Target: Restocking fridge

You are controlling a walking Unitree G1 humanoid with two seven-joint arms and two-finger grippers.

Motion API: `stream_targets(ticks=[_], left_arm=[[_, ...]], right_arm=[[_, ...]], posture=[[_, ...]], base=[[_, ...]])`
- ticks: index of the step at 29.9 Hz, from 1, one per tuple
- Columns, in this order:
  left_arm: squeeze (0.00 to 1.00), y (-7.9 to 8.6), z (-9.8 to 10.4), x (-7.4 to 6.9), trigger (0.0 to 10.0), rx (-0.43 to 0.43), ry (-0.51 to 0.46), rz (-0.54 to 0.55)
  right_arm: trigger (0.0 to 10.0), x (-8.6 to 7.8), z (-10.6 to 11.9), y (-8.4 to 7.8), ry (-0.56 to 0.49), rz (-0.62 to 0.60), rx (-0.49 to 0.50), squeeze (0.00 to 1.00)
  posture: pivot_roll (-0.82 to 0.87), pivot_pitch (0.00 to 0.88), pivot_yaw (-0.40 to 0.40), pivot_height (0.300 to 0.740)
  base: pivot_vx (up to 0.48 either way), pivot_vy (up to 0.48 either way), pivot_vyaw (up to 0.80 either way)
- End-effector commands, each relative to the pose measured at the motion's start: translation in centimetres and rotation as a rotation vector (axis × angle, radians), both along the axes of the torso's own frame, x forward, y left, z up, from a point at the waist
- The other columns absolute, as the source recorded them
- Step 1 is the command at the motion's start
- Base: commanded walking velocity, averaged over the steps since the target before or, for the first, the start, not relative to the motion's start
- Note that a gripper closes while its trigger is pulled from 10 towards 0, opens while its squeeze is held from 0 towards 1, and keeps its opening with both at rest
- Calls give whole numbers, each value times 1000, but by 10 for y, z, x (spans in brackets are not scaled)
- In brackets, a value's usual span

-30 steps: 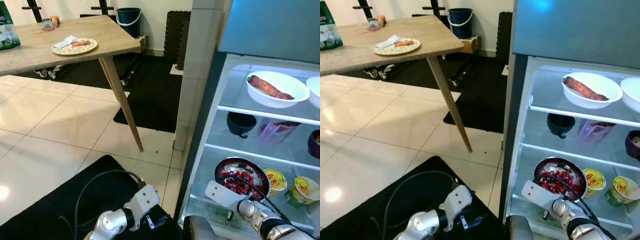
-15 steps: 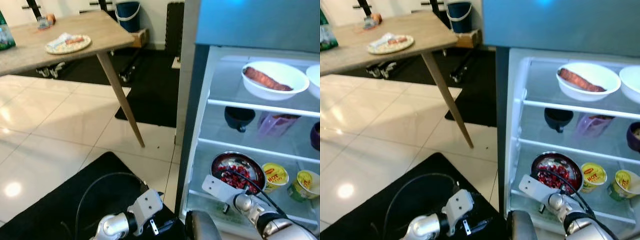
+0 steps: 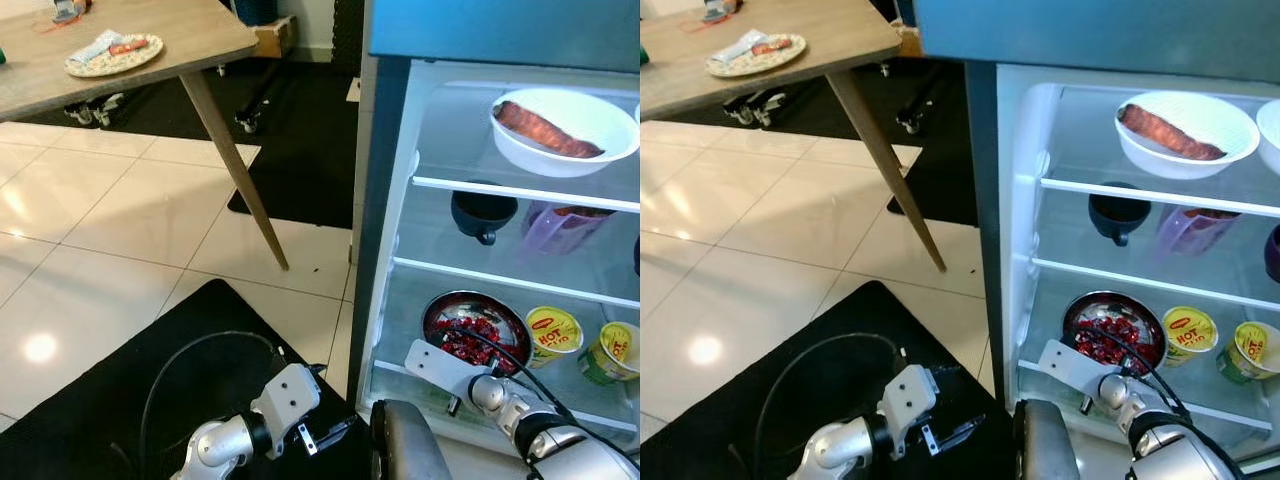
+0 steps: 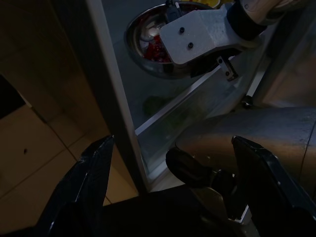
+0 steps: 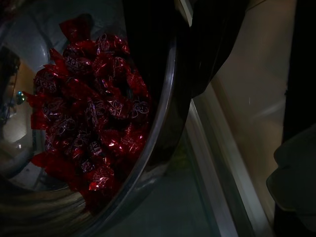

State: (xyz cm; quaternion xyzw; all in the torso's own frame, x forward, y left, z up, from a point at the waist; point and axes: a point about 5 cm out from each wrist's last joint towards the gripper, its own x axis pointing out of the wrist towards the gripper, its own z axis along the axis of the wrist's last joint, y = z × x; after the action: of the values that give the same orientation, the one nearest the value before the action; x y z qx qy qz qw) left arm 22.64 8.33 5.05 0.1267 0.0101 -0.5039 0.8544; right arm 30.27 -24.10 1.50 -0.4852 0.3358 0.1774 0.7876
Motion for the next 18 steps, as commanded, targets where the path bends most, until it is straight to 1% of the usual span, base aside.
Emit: stream_targets(ticks=[1, 10, 18], left_arm=[[0, 7, -3, -5, 10000, 24, 26, 2], [0, 7, 6, -6, 10000, 24, 20, 3], [0, 5, 11, -8, 10000, 21, 18, 11]], right_arm=[[10000, 0, 0, -1, -3, -6, -10, 0], [10000, 0, 0, -4, -9, -28, -17, 0], [10000, 2, 0, 3, -9, -15, -3, 0]], posture=[[36, 280, 57, 431], [40, 307, 49, 431], [46, 319, 38, 431]], base=[[0, 0, 0], [0, 0, 0], [0, 0, 0]])
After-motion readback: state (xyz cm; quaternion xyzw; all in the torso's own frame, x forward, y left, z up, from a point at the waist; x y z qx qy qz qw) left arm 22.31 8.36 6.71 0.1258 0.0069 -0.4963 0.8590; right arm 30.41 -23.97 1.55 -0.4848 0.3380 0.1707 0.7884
